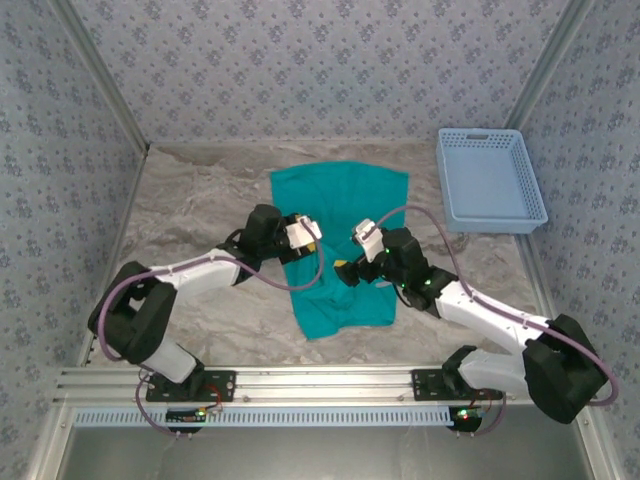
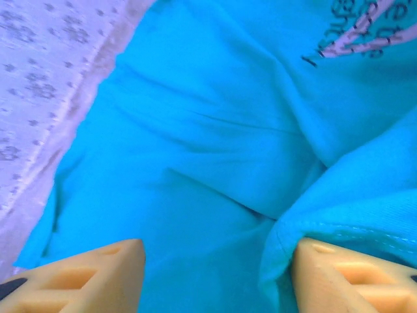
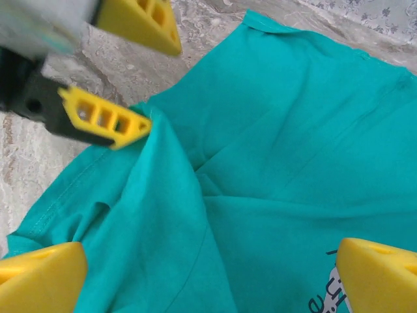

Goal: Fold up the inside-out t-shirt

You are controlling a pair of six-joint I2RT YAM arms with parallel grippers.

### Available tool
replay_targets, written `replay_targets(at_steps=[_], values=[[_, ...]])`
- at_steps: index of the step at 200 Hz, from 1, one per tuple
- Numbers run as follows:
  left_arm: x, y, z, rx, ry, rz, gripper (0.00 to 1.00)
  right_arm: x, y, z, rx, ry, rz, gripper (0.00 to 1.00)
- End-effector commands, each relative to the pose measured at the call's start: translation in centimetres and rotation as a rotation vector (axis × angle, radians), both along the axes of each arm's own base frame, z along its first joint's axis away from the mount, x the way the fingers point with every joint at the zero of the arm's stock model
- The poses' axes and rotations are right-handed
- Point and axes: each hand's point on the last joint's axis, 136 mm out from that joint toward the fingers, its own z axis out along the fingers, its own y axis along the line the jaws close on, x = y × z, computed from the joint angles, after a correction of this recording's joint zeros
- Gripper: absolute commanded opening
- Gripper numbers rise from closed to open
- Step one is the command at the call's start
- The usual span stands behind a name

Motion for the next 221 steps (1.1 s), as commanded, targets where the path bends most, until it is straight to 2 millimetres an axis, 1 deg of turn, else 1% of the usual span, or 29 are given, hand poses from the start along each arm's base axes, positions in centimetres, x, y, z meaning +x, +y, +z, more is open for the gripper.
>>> replay_targets(at_steps=[1,20,35,52,62,67,82,95,105,120,137,163,186,196,210,221], values=[[0.6,0.6,2.8,-0.082,-0.057,0.012,0.6,0.6,0.5,0.4,-0.01,-0.05,0.024,1.0],[0.5,1.2,3.8,-0.109,-0.049,0.027,0.6,0.1,1.2,-0.5,-0.04,-0.04,0.073,1.0],[0.1,1.7,4.7,-0.132,-0.027,0.04,0.61,-0.8,2.2,-0.9,-0.065,-0.029,0.132,1.0],[-0.6,2.1,4.6,-0.124,0.009,0.033,0.62,-1.2,2.9,-1.2,-0.111,-0.035,0.152,1.0],[-1.0,2.3,3.9,-0.098,0.034,0.025,0.62,-1.2,3.0,-1.4,-0.129,-0.034,0.142,1.0],[-1.4,2.3,3.2,-0.078,0.057,0.009,0.63,-1.1,2.9,-1.6,-0.137,-0.028,0.132,1.0],[-2.8,1.7,1.2,-0.019,0.131,-0.086,0.63,-0.5,2.3,-1.6,-0.136,-0.023,0.081,1.0],[-3.3,1.2,-0.2,0.017,0.155,-0.141,0.63,-0.2,1.9,-1.2,-0.118,-0.024,0.053,1.0],[-3.3,0.9,-1.3,0.051,0.151,-0.169,0.63,0.1,1.5,-0.9,-0.109,-0.029,0.025,1.0],[-2.4,0.6,-2.4,0.112,0.126,-0.178,0.63,0.7,0.1,-0.4,-0.12,-0.037,-0.056,1.0],[-1.0,0.2,-2.7,0.156,0.093,-0.179,0.63,1.3,-2.1,0.2,-0.119,-0.033,-0.167,1.0],[0.7,-0.7,-3.1,0.184,0.063,-0.192,0.63,0.8,-4.2,1.0,-0.06,-0.033,-0.226,1.0],[0.9,-2.2,-3.3,0.157,0.053,-0.263,0.63,0.3,-5.9,1.6,-0.038,-0.043,-0.268,1.0],[0.8,-2.6,-3.8,0.163,0.054,-0.294,0.64,0.1,-6.7,1.9,-0.03,-0.05,-0.29,1.0],[0.8,-3.2,-4.5,0.173,0.052,-0.315,0.64,-0.2,-7.8,2.3,-0.017,-0.058,-0.322,1.0],[1.2,-3.3,-4.4,0.163,0.04,-0.3,0.64,-0.3,-8.6,2.5,-0.012,-0.064,-0.342,1.0]])
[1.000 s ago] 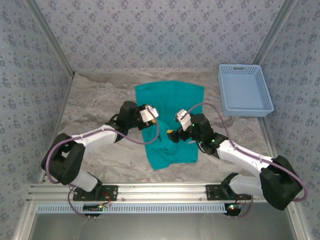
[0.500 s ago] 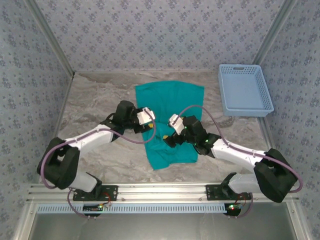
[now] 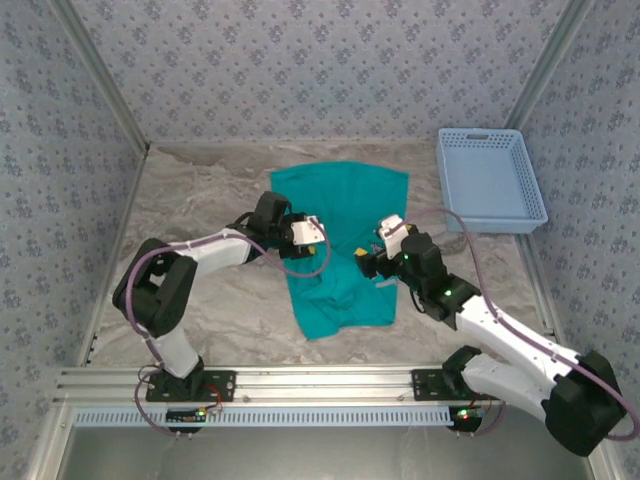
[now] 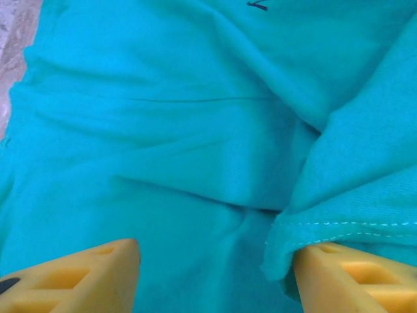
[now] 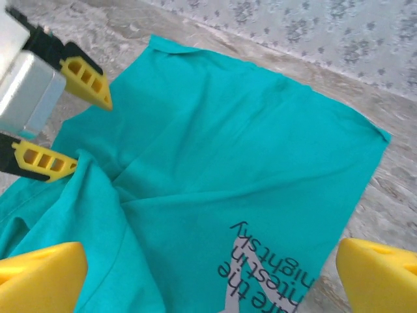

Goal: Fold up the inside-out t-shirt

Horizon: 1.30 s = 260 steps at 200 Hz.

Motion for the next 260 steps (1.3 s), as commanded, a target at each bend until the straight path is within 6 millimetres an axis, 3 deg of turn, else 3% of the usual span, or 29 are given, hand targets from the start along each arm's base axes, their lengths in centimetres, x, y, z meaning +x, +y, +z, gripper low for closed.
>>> replay_targets(at_steps=[1,35,82,137,155,176,188,196,210,230,260], values=[[0.1,-1.7,0.5,-0.028,-0.041,-0.076,0.63,-0.6,-2.2,-0.7,0.002,0.028,-0.077,1.0],[1.6,-0.6,3.3,-0.083,-0.099,-0.007,0.62,-1.0,-3.3,-0.9,0.025,0.017,-0.089,1.0],[3.9,2.6,6.7,-0.246,0.052,0.174,0.57,-1.4,-1.1,-1.3,0.02,0.018,0.048,1.0],[3.4,4.4,7.3,-0.394,0.269,0.323,0.57,-4.6,7.1,-2.2,-0.146,-0.059,0.488,1.0],[2.0,4.1,7.5,-0.448,0.347,0.3,0.57,-5.8,10.0,-3.1,-0.26,-0.12,0.638,1.0],[0.7,4.3,6.7,-0.445,0.42,0.315,0.58,-6.5,13.1,-3.8,-0.354,-0.188,0.779,1.0],[1.3,5.4,6.0,-0.439,0.453,0.421,0.58,-6.7,14.8,-4.4,-0.39,-0.207,0.87,1.0],[1.7,6.0,5.6,-0.459,0.507,0.499,0.59,-7.2,16.0,-4.7,-0.423,-0.213,0.971,0.86],[2.6,7.2,5.3,-0.52,0.63,0.625,0.59,-8.3,16.7,-6.1,-0.514,-0.222,1.155,0.82],[4.6,8.7,4.6,-0.604,0.774,0.867,0.56,-6.5,17.6,-6.6,-0.561,-0.217,1.219,0.66],[4.2,8.2,2.9,-0.605,0.916,0.972,0.52,-3.9,19.4,-8.3,-0.65,-0.191,1.254,0.59]])
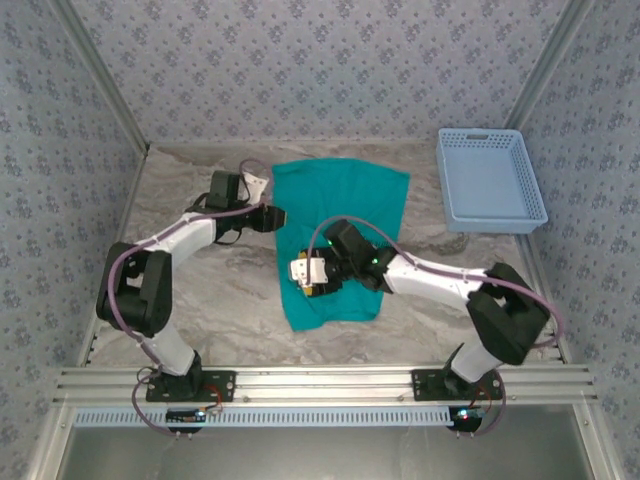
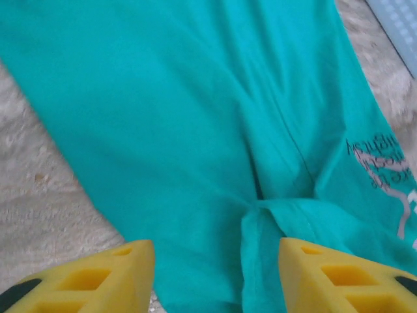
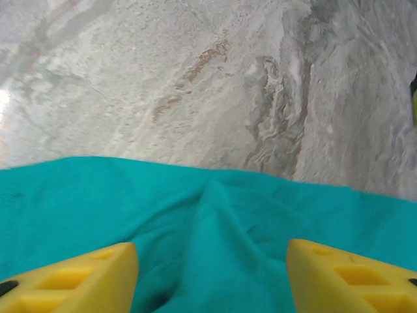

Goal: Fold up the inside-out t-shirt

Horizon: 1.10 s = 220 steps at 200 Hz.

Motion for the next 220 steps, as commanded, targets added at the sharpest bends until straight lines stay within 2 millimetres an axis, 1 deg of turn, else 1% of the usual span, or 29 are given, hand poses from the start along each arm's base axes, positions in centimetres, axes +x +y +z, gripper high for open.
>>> replay_targets(at_steps=[1,12,29,33,38,47,56,62,66,76,85,88,102,108,118,139,154,169,172,184,194,207,212,220], values=[[-0.5,-0.7,-0.9,-0.083,0.202,0.123,0.52,0.3,0.6,-1.9,-0.112,-0.025,0.126,0.59],[-1.0,-1.6,-1.5,-0.091,0.234,0.101,0.51,1.1,0.7,-3.1,-0.18,-0.04,0.128,0.59],[-1.7,-2.6,-2.3,-0.047,0.25,0.061,0.52,2.4,0.6,-4.7,-0.274,-0.114,0.124,0.58],[-1.9,-2.7,-2.6,-0.034,0.25,0.05,0.52,2.7,0.6,-5.2,-0.293,-0.134,0.125,0.56],[-2.0,-2.9,-2.8,-0.022,0.253,0.039,0.53,2.9,0.8,-5.5,-0.31,-0.158,0.128,0.49],[-2.1,-3.0,-3.2,-0.011,0.261,0.029,0.53,3.2,1.2,-5.9,-0.34,-0.192,0.128,0.33],[-2.0,-3.0,-3.7,-0.007,0.276,0.032,0.53,3.3,1.1,-6.7,-0.376,-0.21,0.125,0.18],[-1.9,-2.9,-4.0,-0.004,0.288,0.037,0.53,3.8,1.4,-6.4,-0.372,-0.239,0.113,0.06],[-1.8,-2.8,-4.1,-0.003,0.296,0.041,0.53,4.0,1.5,-6.3,-0.368,-0.261,0.107,0.0],[-1.8,-2.9,-4.3,-0.006,0.312,0.044,0.53,4.0,1.6,-6.1,-0.35,-0.318,0.109,0.0],[-1.9,-3.1,-4.4,-0.015,0.319,0.04,0.53,3.9,1.8,-5.3,-0.323,-0.377,0.112,0.0],[-1.9,-3.1,-4.4,-0.019,0.321,0.039,0.53,3.7,1.8,-5.3,-0.319,-0.392,0.119,0.0],[-2.1,-3.4,-4.5,-0.04,0.34,0.031,0.54,2.9,2.2,-4.0,-0.255,-0.491,0.138,0.0],[-2.2,-3.5,-4.5,-0.048,0.346,0.031,0.54,2.7,2.5,-3.2,-0.212,-0.538,0.138,0.0],[-2.5,-3.6,-4.4,-0.056,0.358,0.029,0.54,2.6,3.0,-2.1,-0.158,-0.611,0.124,0.0],[-2.8,-3.8,-3.9,-0.075,0.364,0.019,0.55,1.9,4.1,-0.8,-0.055,-0.73,0.106,0.0],[-2.8,-3.8,-3.6,-0.081,0.363,0.019,0.55,1.6,4.8,-1.1,-0.013,-0.763,0.095,0.01],[-2.9,-3.7,-3.4,-0.086,0.369,0.021,0.55,1.5,5.5,-2.1,-0.007,-0.814,0.095,0.02],[-2.9,-3.6,-3.5,-0.085,0.375,0.021,0.55,1.3,5.6,-2.5,-0.011,-0.822,0.102,0.03],[-3.1,-3.4,-3.5,-0.088,0.39,0.025,0.55,0.7,6.1,-2.7,0.011,-0.848,0.109,0.05],[-3.4,-3.3,-3.6,-0.095,0.401,0.025,0.55,0.1,6.2,-3.0,0.019,-0.819,0.116,0.07],[-3.8,-3.4,-3.5,-0.117,0.412,0.02,0.55,-0.8,6.0,-3.7,0.011,-0.738,0.129,0.09],[-4.0,-3.5,-3.5,-0.124,0.42,0.017,0.55,-1.2,5.7,-4.2,-0.009,-0.707,0.139,0.1],[-4.1,-3.6,-3.4,-0.135,0.427,0.013,0.55,-1.6,5.2,-4.7,-0.027,-0.677,0.142,0.15]])
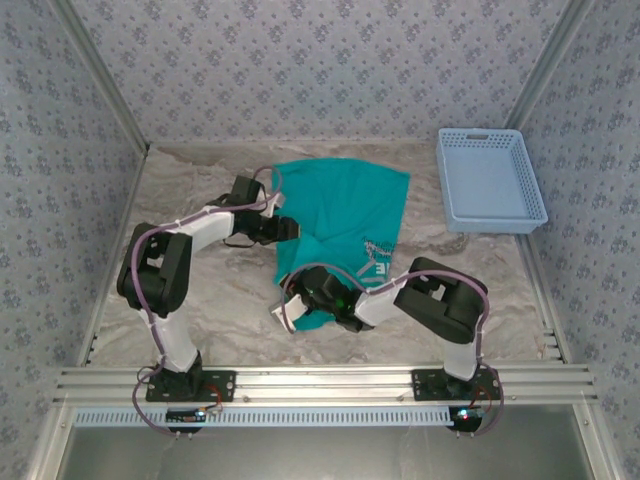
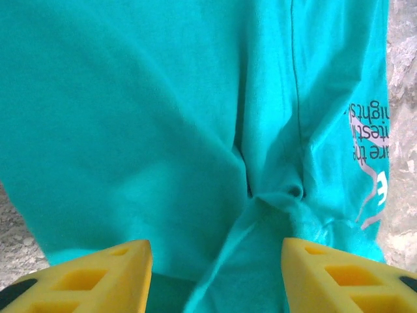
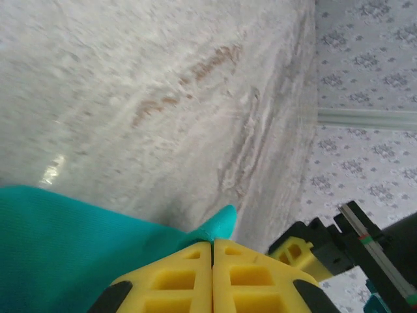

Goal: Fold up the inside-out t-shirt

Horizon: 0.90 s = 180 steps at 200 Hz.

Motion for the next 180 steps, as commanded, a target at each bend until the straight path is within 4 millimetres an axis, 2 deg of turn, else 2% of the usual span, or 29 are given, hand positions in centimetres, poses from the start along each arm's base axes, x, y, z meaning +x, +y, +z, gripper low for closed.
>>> replay_targets(at_steps=[1,22,42,90,120,143,180], values=[[-0.8,-0.3,1.6,-0.065,0.023,-0.007,0.55,-0.9,-0.1,1.0,0.039,0.047,-0.004,0.17],[-1.1,-0.5,1.8,-0.091,0.034,0.002,0.54,-1.0,-1.4,1.5,0.063,0.08,-0.038,0.4],[-1.7,-0.9,2.1,-0.138,0.056,0.0,0.52,-0.8,-2.9,3.3,0.127,0.13,-0.09,0.5],[-5.0,0.7,1.2,-0.082,0.107,0.007,0.47,0.8,-8.2,8.7,0.418,0.339,-0.233,0.5],[-7.3,-0.4,0.8,-0.155,0.143,-0.02,0.45,1.9,-11.5,10.8,0.554,0.47,-0.289,0.5],[-7.5,-1.3,0.5,-0.159,0.146,-0.045,0.38,2.1,-12.6,11.6,0.592,0.503,-0.298,0.5],[-6.9,-1.5,-1.3,-0.013,0.098,-0.054,0.29,2.2,-12.8,12.6,0.608,0.501,-0.298,0.5]])
